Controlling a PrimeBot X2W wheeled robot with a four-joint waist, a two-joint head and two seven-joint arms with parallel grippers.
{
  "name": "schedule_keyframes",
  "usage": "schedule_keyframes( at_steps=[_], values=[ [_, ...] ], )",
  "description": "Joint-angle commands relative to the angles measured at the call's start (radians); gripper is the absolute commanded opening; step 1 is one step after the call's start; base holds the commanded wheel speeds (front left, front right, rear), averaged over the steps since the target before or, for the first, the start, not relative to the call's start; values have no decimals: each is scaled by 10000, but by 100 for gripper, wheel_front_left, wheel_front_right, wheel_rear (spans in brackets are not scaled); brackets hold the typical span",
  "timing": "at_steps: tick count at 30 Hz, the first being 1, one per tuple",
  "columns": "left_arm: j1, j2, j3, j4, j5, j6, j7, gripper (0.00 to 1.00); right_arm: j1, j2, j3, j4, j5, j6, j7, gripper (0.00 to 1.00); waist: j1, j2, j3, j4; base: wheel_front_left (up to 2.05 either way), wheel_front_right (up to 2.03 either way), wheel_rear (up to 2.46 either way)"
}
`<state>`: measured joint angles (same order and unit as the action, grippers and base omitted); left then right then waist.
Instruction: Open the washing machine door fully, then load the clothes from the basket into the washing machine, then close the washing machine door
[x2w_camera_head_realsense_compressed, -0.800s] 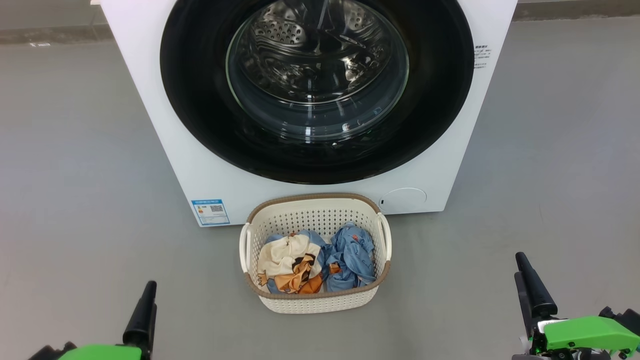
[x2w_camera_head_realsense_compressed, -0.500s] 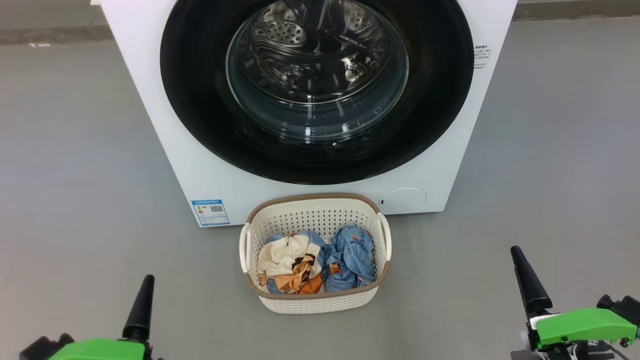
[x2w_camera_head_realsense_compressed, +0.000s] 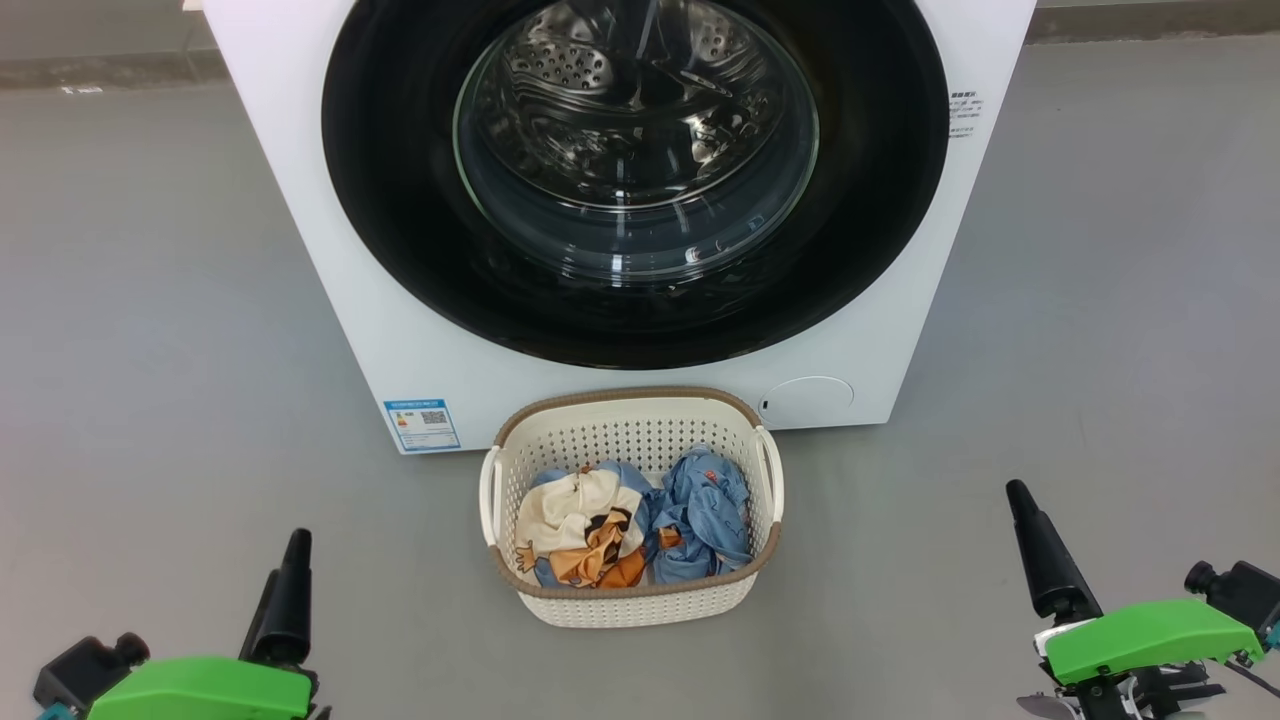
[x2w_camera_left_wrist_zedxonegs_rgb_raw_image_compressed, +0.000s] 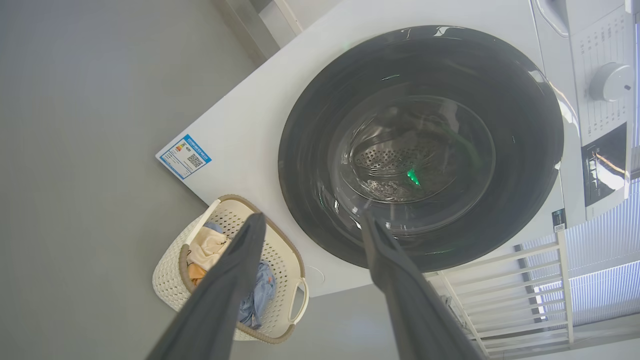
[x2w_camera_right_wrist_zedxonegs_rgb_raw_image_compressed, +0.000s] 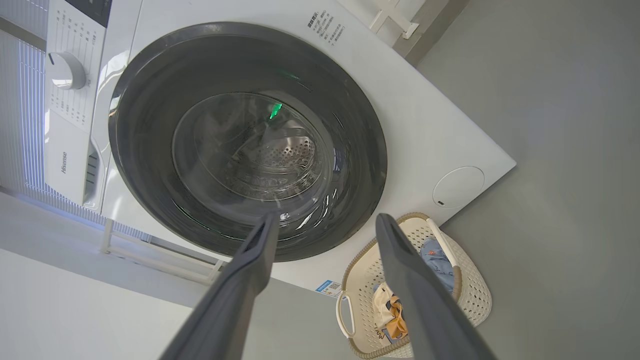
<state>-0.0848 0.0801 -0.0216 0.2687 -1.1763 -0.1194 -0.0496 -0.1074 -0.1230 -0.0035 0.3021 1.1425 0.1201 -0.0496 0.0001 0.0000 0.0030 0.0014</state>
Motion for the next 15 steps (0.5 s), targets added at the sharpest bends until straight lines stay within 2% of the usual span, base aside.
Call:
schedule_keyframes(
  at_steps=[1,15],
  values=[
    [-499,271,114,-330,377,-64,-124,100,-525,-147,221,-258,-410,49,-127,100,-1,0,1,2,0,0,0],
    [-667,413,67,-346,1982,-74,-505,100,-649,-223,466,-331,-2054,60,-513,100,-1,0,17,-43,0,0,0]
  ],
)
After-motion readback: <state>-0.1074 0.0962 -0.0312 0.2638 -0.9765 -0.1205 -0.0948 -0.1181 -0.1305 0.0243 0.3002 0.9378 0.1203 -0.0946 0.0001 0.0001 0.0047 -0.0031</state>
